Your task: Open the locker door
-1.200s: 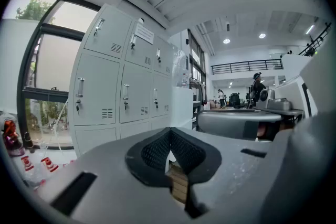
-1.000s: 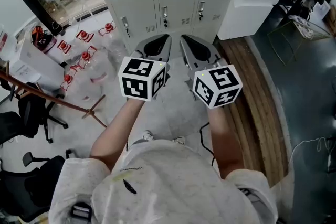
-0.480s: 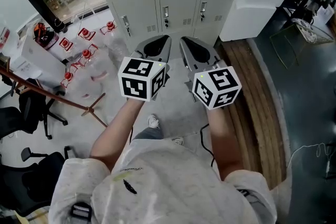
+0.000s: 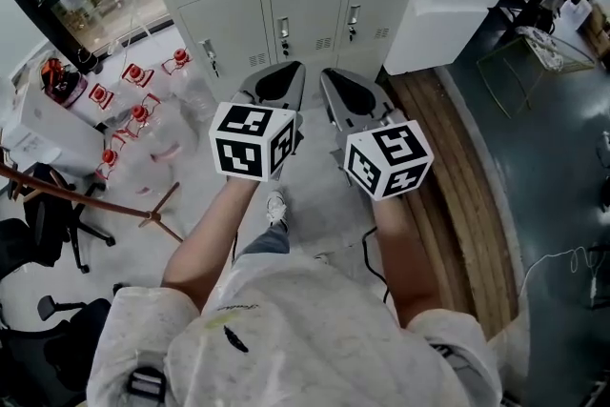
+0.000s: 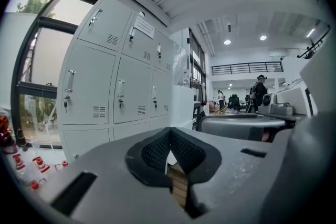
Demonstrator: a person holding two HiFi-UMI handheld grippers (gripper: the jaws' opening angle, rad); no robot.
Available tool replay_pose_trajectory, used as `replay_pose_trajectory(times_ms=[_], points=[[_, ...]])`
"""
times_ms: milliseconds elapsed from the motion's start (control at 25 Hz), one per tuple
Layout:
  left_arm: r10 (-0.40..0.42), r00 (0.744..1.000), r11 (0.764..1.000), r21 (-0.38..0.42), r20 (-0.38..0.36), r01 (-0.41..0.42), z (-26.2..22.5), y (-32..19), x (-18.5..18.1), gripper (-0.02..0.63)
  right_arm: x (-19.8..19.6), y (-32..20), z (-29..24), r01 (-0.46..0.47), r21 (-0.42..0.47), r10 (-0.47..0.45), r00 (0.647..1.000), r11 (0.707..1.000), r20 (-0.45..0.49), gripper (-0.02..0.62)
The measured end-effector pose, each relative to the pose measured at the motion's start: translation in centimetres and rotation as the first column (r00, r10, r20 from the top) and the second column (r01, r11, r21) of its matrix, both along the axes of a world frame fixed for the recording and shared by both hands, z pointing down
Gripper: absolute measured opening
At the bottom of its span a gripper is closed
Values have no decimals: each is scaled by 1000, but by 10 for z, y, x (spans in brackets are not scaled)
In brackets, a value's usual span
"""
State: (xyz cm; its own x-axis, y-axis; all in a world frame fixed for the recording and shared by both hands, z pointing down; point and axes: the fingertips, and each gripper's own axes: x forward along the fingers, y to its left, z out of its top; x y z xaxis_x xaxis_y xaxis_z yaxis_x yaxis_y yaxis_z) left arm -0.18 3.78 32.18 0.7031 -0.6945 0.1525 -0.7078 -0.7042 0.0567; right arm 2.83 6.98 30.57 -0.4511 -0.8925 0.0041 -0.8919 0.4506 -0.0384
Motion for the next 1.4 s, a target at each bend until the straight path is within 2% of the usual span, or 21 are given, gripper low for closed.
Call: replay_pose_trajectory(times_ms=[360,880,1400], points=[[9,1000,1000,-1,-15,-9,1,-87,1,6,3,-82,3,-12,-9,12,1000,1000,-14,2],[25,1000,1000,-13,-18,-26,-7,-207,-11,6,-13,-203,-7,-4,-14,4,1000,1000,-17,2],[63,997,998,-5,-41,-63,-18,-288,-28,6,-36,-286,-31,-7,23,7,999,1000,-31,2]])
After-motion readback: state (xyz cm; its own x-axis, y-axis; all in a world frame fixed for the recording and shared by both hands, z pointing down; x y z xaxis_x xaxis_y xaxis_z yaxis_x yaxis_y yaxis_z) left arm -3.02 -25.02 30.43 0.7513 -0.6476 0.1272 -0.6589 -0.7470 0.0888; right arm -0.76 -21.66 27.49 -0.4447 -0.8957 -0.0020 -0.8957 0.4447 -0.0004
